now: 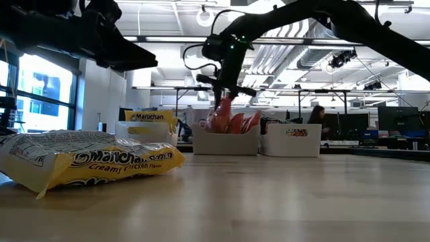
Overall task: Sort Maruchan noodles
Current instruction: Put the top orange noodle pack into the gray bin
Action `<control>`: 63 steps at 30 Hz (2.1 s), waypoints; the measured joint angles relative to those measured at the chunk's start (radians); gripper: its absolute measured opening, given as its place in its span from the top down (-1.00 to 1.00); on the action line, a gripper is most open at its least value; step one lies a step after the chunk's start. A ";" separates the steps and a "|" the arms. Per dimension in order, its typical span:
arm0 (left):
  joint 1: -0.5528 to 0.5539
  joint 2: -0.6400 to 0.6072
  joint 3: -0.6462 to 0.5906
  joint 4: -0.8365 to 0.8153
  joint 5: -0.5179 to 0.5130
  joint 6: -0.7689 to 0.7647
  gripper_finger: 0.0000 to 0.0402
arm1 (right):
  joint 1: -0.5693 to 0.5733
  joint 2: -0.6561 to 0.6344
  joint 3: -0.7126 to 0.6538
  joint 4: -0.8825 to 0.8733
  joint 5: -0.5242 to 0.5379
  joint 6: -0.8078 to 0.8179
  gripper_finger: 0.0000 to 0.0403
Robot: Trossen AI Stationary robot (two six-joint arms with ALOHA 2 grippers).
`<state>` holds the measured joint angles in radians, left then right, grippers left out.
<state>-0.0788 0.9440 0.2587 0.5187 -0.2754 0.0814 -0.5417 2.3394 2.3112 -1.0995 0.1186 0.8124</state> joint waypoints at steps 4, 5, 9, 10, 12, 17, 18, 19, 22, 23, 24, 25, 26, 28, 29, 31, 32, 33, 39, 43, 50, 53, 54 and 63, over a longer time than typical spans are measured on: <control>0.000 0.000 0.000 0.000 0.000 0.000 0.06 | 0.004 0.002 0.016 -0.016 -0.003 0.004 0.77; 0.000 0.000 0.000 0.000 0.000 0.000 0.06 | 0.006 0.002 0.020 -0.018 -0.003 0.011 0.77; 0.000 0.000 0.000 0.000 0.000 -0.001 0.06 | 0.010 0.000 0.045 -0.034 -0.014 0.018 0.77; 0.000 0.000 0.000 -0.001 0.000 -0.001 0.06 | 0.010 -0.005 0.043 -0.034 -0.017 0.019 0.77; 0.000 0.000 0.000 -0.001 0.001 -0.001 0.06 | 0.010 -0.011 0.044 -0.051 -0.015 0.019 0.77; 0.000 0.000 0.000 -0.002 0.001 -0.002 0.06 | 0.010 -0.011 0.041 -0.084 -0.017 0.036 0.77; 0.000 0.000 0.000 -0.001 0.001 -0.002 0.06 | 0.010 -0.012 0.033 -0.077 -0.015 0.043 0.77; 0.000 0.000 0.000 -0.001 0.001 -0.002 0.06 | 0.010 -0.012 0.030 -0.081 -0.014 0.044 0.77; 0.000 0.000 0.000 -0.002 0.003 -0.011 0.06 | 0.010 -0.011 0.029 -0.102 -0.010 0.051 0.77; 0.000 0.000 0.000 -0.002 0.003 -0.018 0.06 | 0.010 -0.011 0.029 -0.097 -0.003 0.052 0.77; 0.000 0.000 0.000 -0.002 0.003 -0.018 0.06 | 0.010 -0.011 0.029 -0.097 0.004 0.052 0.77; 0.000 0.000 0.000 -0.002 0.003 -0.018 0.06 | 0.010 -0.011 0.029 -0.100 0.005 0.056 0.77; 0.000 0.000 0.000 -0.002 0.003 -0.020 0.06 | 0.010 -0.011 0.029 -0.100 0.004 0.063 0.77; 0.000 0.000 0.000 -0.002 0.003 -0.025 0.06 | 0.010 -0.008 0.029 -0.099 0.005 0.069 0.77; 0.000 0.000 0.000 -0.002 0.003 -0.025 0.06 | 0.010 -0.004 0.029 -0.101 0.004 0.069 0.77; 0.000 0.000 0.000 -0.002 0.003 -0.025 0.06 | 0.010 0.011 0.029 -0.095 0.005 0.069 0.77; 0.000 0.000 0.000 -0.002 0.003 -0.025 0.06 | 0.010 0.016 0.029 -0.095 0.004 0.069 0.77; 0.000 0.000 0.000 -0.002 0.003 -0.025 0.06 | 0.010 0.023 0.029 -0.093 0.005 0.069 0.77; 0.000 0.000 0.000 -0.005 0.003 -0.026 0.06 | 0.010 0.040 0.029 -0.062 0.012 0.068 0.77; 0.000 0.000 0.000 -0.005 0.003 -0.025 0.06 | 0.011 0.046 0.029 -0.051 0.022 0.069 0.77; 0.000 0.000 0.000 -0.006 0.003 -0.025 0.06 | 0.011 0.060 0.029 -0.033 0.027 0.063 0.77; 0.000 0.000 0.000 -0.006 0.003 -0.026 0.06 | 0.012 0.072 0.029 -0.028 0.025 0.062 0.77; 0.000 0.000 0.000 -0.005 0.003 -0.026 0.06 | 0.012 0.076 0.029 -0.022 0.024 0.062 0.77; 0.000 0.000 0.000 -0.006 0.003 -0.026 0.06 | 0.013 0.102 0.029 -0.004 0.031 0.021 0.72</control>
<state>-0.0792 0.9442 0.2592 0.5132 -0.2726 0.0559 -0.5285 2.4410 2.3402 -1.1037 0.1496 0.8334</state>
